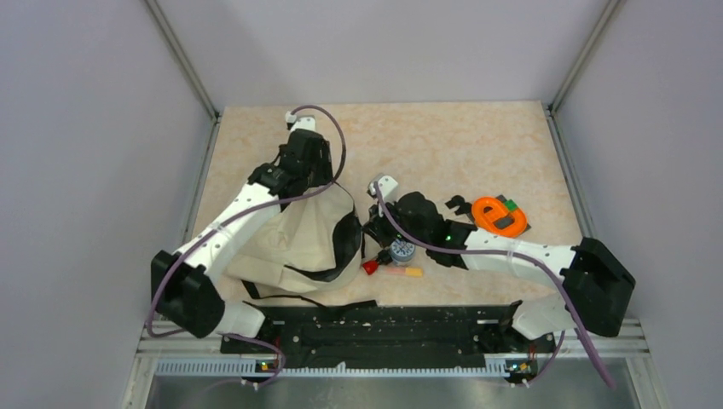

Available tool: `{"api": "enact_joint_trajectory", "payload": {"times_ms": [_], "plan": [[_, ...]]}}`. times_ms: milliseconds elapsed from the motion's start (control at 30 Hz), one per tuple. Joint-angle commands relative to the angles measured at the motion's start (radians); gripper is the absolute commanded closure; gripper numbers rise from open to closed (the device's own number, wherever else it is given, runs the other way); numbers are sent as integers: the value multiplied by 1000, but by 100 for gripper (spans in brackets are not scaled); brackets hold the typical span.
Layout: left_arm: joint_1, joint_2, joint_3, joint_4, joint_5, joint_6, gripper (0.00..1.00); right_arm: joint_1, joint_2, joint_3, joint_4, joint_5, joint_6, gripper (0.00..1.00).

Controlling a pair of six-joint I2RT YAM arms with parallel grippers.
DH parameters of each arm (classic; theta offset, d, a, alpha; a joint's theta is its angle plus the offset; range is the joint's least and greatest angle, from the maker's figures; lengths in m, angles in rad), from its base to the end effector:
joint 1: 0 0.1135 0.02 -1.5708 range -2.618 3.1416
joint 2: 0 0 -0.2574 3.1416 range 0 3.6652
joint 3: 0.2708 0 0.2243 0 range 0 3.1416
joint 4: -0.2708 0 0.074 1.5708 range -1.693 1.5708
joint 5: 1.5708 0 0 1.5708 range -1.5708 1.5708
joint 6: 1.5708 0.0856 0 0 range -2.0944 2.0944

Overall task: Pack the student bag
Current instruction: Zip the student bag at the center of the board.

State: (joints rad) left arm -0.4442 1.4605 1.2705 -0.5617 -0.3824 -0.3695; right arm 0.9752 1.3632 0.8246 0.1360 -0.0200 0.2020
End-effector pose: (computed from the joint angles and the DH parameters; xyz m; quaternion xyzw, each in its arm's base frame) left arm 0.3093 -0.1118 0.2827 -0.0420 0.9028 0.0054 0.4280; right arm 0.1838 0.2742 0.2435 -0.3196 0.7705 0.3131 0.4540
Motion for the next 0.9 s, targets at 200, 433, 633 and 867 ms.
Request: {"api": "enact_joint_trajectory", "payload": {"times_ms": [200,433,633,867], "plan": [[-144,-87,-109,55,148,-169,27,20,34,-15,108,-13,13,100],[-168,-14,-98,66,210,-174,26,19,58,-21,130,-20,10,100],[-182,30,-72,52,241,-144,23,20,76,-20,141,-8,-2,100],[-195,113,0,-80,185,-91,25,19,55,-15,143,29,-13,100]]}}
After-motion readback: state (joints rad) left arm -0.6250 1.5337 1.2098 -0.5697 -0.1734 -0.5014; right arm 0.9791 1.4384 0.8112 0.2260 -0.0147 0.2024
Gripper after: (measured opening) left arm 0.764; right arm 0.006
